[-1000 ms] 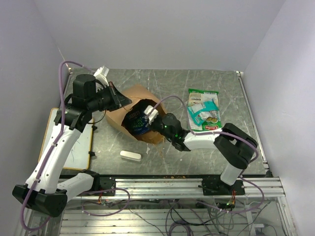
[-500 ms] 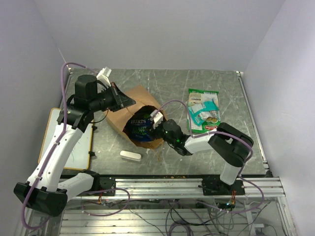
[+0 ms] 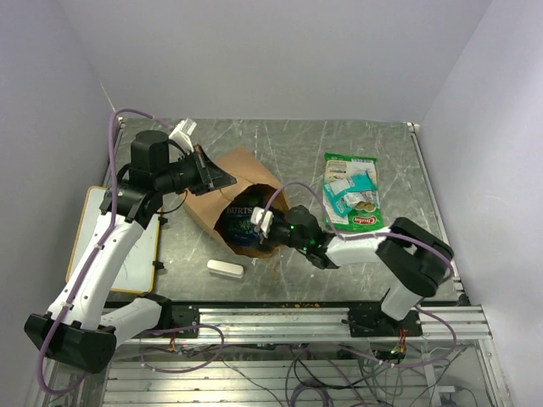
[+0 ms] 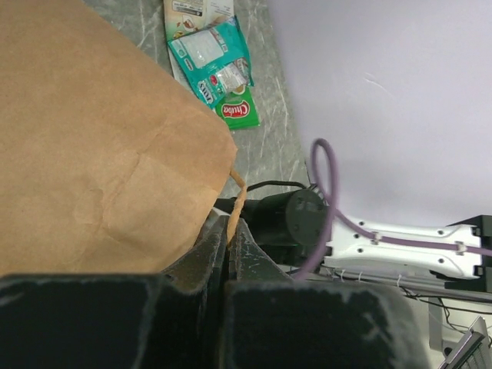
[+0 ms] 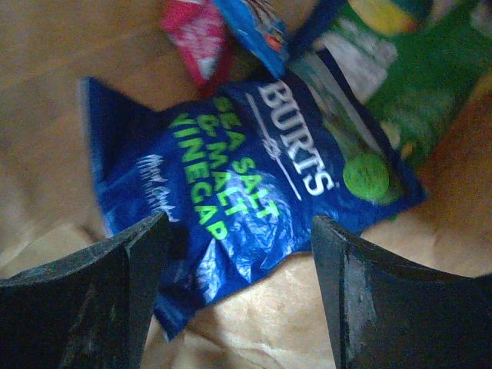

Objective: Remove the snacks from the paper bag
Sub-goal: Take out the snack from the paper bag.

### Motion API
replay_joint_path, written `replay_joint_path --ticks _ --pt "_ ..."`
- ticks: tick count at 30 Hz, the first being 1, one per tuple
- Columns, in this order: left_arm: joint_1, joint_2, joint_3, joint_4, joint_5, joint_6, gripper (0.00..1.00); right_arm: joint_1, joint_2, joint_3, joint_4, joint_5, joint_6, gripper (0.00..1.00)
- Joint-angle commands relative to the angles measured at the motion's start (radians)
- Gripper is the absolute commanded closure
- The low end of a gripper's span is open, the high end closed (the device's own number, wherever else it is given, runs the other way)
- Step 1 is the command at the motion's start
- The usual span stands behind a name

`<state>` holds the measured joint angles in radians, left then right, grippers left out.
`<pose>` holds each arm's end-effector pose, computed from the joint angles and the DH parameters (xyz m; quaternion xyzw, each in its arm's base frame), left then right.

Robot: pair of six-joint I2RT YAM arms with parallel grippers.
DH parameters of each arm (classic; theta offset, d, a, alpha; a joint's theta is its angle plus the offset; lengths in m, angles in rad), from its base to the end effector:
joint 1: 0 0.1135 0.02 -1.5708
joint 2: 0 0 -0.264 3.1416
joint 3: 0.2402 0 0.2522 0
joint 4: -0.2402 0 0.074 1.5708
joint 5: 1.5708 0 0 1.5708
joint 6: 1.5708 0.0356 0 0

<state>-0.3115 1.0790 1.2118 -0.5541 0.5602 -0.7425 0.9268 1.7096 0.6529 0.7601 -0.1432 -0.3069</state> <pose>0.2086 -0.0870 0.3955 -0.0257 0.8201 -0.4633 0.3349 0.1963 0.2699 0.1592 -0.4985 0.6294 0.2357 0.5475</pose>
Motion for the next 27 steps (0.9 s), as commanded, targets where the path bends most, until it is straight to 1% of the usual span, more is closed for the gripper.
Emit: replay_joint_path --ticks 1,3,5,9,12,15,20,27 --pt "-0.003 -0.015 -0.014 -0.019 0.030 0.047 0.93 -0.014 -0.123 -0.024 -0.203 -0.283 -0.412 0.27" --pt "-0.003 -0.015 -0.013 -0.027 0.029 0.052 0.93 -0.020 -0.160 -0.016 -0.323 -0.313 -0.504 0.28" --pt "-0.003 -0.015 -0.014 -0.025 0.032 0.051 0.93 -0.020 -0.173 -0.007 -0.384 -0.332 -0.575 0.28" --pt "-0.003 -0.008 -0.003 -0.021 0.037 0.051 0.93 -0.017 -0.153 0.013 -0.436 -0.342 -0.617 0.32" --pt "-0.003 0.003 0.007 -0.023 0.036 0.052 0.93 -0.003 -0.120 0.019 -0.411 -0.292 -0.635 0.34" --pt "-0.003 0.007 0.008 -0.014 0.041 0.045 0.93 0.006 -0.084 0.023 -0.349 -0.216 -0.642 0.35" --pt "-0.003 0.009 0.012 -0.016 0.043 0.040 0.93 0.007 -0.035 0.046 -0.306 -0.178 -0.663 0.39" --pt "-0.003 0.019 0.043 -0.030 0.038 0.038 0.93 0.024 0.042 0.041 -0.113 -0.098 -0.637 0.37"
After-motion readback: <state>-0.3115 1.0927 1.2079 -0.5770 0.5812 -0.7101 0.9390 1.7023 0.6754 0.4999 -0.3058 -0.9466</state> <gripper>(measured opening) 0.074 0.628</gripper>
